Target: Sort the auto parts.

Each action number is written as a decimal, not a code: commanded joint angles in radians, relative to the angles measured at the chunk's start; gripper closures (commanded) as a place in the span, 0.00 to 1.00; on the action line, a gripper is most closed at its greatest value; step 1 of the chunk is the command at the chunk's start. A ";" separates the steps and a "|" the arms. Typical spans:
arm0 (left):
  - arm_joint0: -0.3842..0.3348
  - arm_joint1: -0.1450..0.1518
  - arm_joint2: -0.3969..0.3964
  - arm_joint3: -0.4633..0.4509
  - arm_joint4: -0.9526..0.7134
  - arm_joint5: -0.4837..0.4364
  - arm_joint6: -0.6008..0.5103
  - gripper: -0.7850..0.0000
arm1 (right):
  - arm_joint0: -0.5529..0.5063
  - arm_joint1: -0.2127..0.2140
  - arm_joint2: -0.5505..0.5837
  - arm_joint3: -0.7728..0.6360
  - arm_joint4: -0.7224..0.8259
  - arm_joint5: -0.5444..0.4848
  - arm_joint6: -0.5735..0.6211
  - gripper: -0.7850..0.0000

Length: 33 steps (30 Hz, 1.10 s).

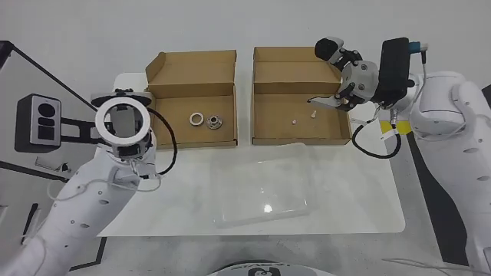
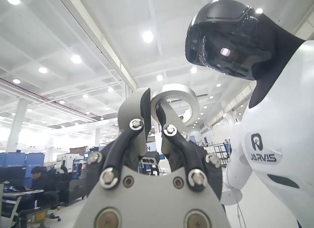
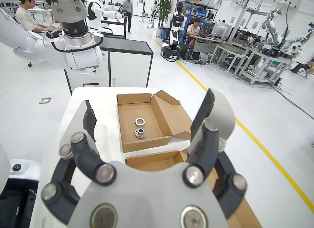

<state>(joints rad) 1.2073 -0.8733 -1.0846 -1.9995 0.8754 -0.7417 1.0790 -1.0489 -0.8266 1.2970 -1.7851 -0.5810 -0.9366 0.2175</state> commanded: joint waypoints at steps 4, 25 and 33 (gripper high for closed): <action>0.001 -0.007 -0.007 -0.009 0.004 -0.021 -0.021 1.00 | 0.000 0.000 0.000 0.000 0.000 0.000 0.000 0.00; 0.001 -0.007 -0.007 -0.009 0.004 -0.021 -0.021 1.00 | 0.000 0.000 0.000 0.000 0.000 0.000 0.000 0.00; -0.024 -0.020 -0.020 0.005 -0.040 0.039 -0.130 1.00 | 0.000 0.000 0.000 0.000 0.000 0.000 0.000 0.00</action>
<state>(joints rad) 1.1932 -0.8910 -1.1024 -2.0030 0.8403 -0.7096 0.9780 -1.0489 -0.8266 1.2970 -1.7851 -0.5810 -0.9366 0.2175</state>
